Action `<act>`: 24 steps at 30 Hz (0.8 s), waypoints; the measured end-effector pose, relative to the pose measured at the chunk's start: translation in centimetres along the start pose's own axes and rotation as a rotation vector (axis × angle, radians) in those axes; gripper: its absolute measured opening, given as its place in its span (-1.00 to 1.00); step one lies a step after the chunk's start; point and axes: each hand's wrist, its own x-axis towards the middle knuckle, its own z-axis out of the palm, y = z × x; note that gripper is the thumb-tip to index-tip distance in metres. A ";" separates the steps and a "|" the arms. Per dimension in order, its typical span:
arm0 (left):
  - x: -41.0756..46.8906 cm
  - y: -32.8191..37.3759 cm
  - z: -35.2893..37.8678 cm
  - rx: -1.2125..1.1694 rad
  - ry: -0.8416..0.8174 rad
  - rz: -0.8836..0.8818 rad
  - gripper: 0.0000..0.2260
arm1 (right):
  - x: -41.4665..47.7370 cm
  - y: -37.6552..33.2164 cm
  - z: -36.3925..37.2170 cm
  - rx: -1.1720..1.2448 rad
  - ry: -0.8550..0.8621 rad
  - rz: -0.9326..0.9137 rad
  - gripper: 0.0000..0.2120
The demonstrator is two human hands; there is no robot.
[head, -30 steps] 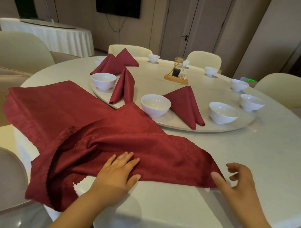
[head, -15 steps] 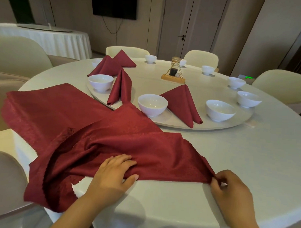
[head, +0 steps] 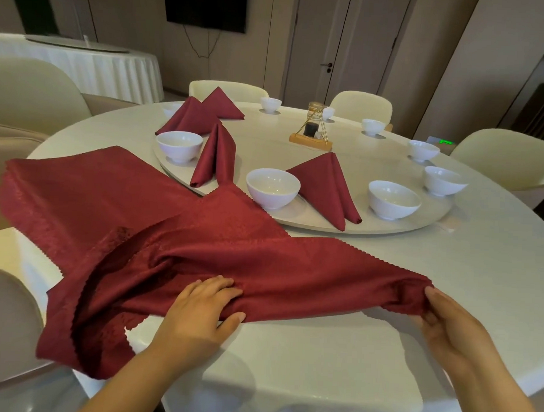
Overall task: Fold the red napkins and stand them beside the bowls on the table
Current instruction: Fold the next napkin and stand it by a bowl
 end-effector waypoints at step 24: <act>-0.3 0.6 -1.4 -0.182 0.044 0.042 -0.52 | 0.8 0.5 0.3 -1.194 -0.056 -0.252 -0.87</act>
